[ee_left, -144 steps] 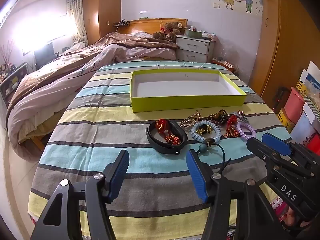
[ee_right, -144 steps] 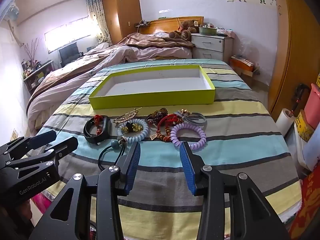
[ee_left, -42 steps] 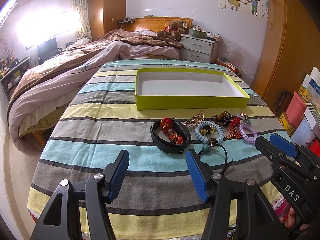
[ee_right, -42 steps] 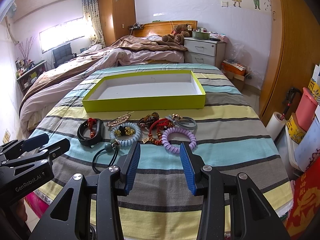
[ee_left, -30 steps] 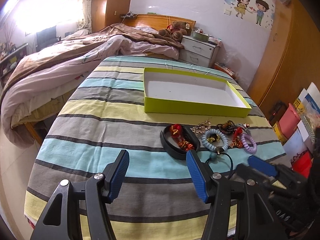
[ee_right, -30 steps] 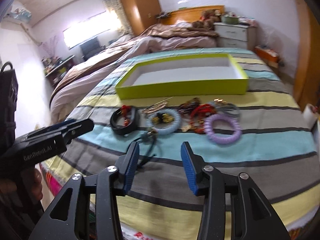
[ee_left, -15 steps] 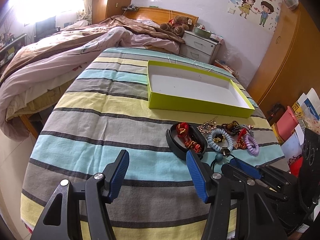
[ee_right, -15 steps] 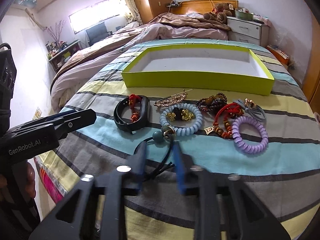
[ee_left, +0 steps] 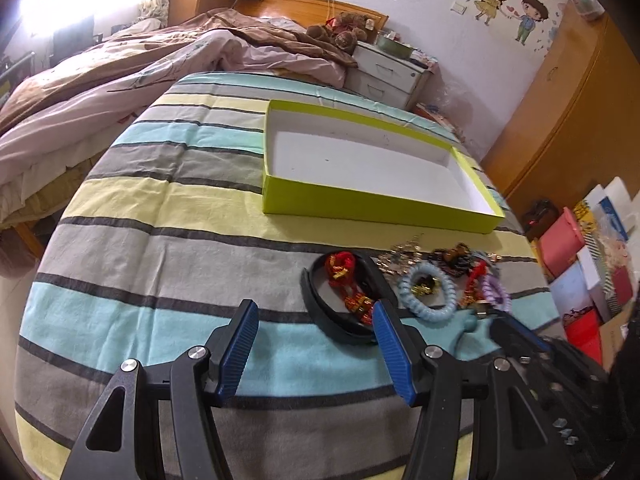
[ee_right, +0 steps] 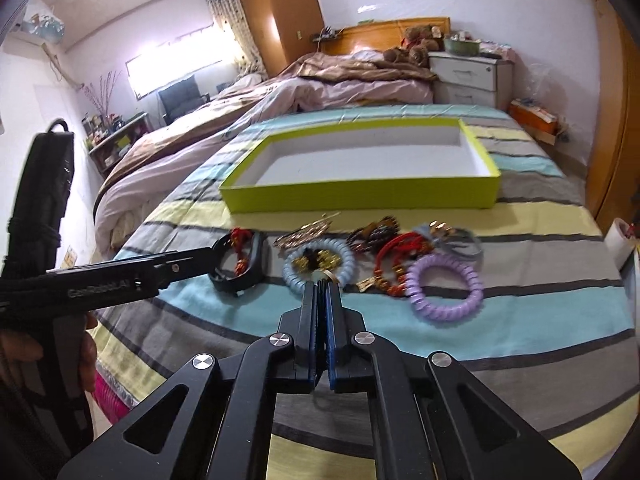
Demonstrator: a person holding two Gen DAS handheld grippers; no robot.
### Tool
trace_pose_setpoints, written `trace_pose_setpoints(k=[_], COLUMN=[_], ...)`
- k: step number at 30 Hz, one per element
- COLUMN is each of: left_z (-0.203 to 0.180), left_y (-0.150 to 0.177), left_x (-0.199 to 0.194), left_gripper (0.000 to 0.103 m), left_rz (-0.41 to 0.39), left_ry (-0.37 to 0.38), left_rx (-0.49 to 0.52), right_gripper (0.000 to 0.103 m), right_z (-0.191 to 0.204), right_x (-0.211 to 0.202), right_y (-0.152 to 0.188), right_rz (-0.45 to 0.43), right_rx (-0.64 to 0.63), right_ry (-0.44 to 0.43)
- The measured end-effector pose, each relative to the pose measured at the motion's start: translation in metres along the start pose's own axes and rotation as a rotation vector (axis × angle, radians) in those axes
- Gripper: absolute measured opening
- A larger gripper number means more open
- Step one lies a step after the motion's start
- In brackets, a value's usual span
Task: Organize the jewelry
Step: 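Grasp the black cord bracelet with the right gripper while the left gripper grasps the black wristband, then carry the black wristband and cord bracelet with both grippers over the green box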
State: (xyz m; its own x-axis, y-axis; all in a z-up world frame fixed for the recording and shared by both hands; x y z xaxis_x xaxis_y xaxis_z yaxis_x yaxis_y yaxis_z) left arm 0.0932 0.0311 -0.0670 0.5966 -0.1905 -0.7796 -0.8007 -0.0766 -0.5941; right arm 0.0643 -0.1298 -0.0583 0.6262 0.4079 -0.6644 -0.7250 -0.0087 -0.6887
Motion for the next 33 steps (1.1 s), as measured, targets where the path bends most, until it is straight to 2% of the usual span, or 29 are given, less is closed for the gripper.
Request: trace_pose_setpoints(k=[8, 13, 15, 17, 19, 23, 33], left_z=[-0.001, -0.003, -0.006, -0.009, -0.013, -0.016, -0.018], left_y=[-0.004, -0.01, -0.01, -0.011, -0.011, -0.012, -0.013], left_x=[0.012, 0.019, 0.021, 0.022, 0.023, 0.023, 0.011], left_gripper=[0.055, 0.039, 0.028, 0.025, 0.017, 0.013, 0.008], left_rz=[0.043, 0.059, 0.073, 0.077, 0.082, 0.08, 0.045], left_ry=[-0.071, -0.132, -0.118, -0.131, -0.123, -0.138, -0.103], left_rx=[0.042, 0.093, 0.094, 0.112, 0.122, 0.136, 0.125], right_gripper=[0.003, 0.003, 0.003, 0.003, 0.003, 0.004, 0.003], right_z=[-0.008, -0.011, -0.014, -0.016, -0.017, -0.021, -0.023], right_x=[-0.012, -0.013, -0.013, -0.014, -0.016, -0.016, -0.016], right_y=[-0.008, -0.008, -0.008, -0.009, -0.01, -0.01, -0.013], right_rz=[-0.049, -0.051, -0.049, -0.052, -0.057, -0.059, -0.065], right_rx=[0.009, 0.016, 0.021, 0.026, 0.029, 0.039, 0.045], right_ry=[0.009, -0.012, -0.018, -0.022, -0.027, -0.029, -0.025])
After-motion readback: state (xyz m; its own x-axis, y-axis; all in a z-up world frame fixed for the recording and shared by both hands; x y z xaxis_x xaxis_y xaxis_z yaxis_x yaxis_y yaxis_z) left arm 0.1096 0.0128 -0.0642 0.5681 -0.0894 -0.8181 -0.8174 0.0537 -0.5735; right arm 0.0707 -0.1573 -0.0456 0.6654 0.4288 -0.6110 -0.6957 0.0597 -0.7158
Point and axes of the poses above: each gripper's, at about its wrist camera, not at the fingertips, and x roughly the way its jaws point, z to its left, y to its underside, the point moved 6 cm from there along x, roughly the way its jaws point, and after that the axes turned 6 degrees about x, right-handed, at the moved point
